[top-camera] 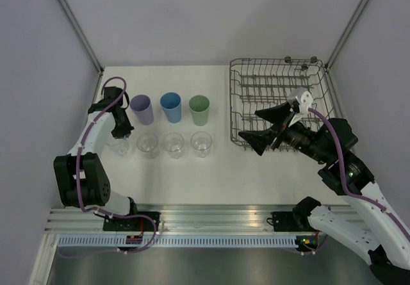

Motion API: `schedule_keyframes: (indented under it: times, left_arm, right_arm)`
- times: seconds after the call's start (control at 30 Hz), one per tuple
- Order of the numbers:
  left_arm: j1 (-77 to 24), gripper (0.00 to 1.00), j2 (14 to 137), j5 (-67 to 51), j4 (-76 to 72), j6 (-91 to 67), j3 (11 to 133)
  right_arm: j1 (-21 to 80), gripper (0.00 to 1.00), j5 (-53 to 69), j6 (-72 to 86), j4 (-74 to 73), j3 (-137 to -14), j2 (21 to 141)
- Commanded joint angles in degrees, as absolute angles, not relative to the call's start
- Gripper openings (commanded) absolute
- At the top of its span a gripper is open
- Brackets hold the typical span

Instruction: Unload the cups from the dish rack

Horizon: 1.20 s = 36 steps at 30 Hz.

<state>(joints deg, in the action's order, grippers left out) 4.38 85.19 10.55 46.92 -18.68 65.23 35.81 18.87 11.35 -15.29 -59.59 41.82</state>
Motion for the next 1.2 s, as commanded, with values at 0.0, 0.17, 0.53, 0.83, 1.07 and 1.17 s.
schedule_keyframes:
  times: [0.0, 0.17, 0.53, 0.83, 1.07, 1.17]
  left_arm:
    - [4.7, 0.02, 85.1, 13.6, 42.9, -23.5, 64.3]
    - [4.7, 0.02, 83.9, 14.8, 40.8, -30.1, 61.4]
    - [4.7, 0.02, 83.1, 13.7, 33.6, -32.0, 54.0]
    - [4.7, 0.02, 84.7, 10.9, 29.4, -31.6, 52.1]
    - [4.7, 0.02, 83.8, 9.4, 31.5, -30.8, 53.1]
    - [4.7, 0.02, 83.7, 8.1, 32.3, -30.6, 53.8]
  right_arm:
    - [35.9, 0.98, 19.9, 11.3, -12.6, -59.0, 40.6]
    - [35.9, 0.98, 19.4, 10.5, -12.7, -58.6, 40.5]
    - [38.0, 0.98, 17.4, 9.1, -12.7, -57.6, 38.9]
    - [38.8, 0.98, 16.3, 8.5, -13.1, -57.7, 39.0]
    - [38.9, 0.98, 16.5, 8.5, -13.2, -57.9, 39.6]
    - [39.0, 0.98, 16.4, 8.3, -13.3, -58.0, 39.6]
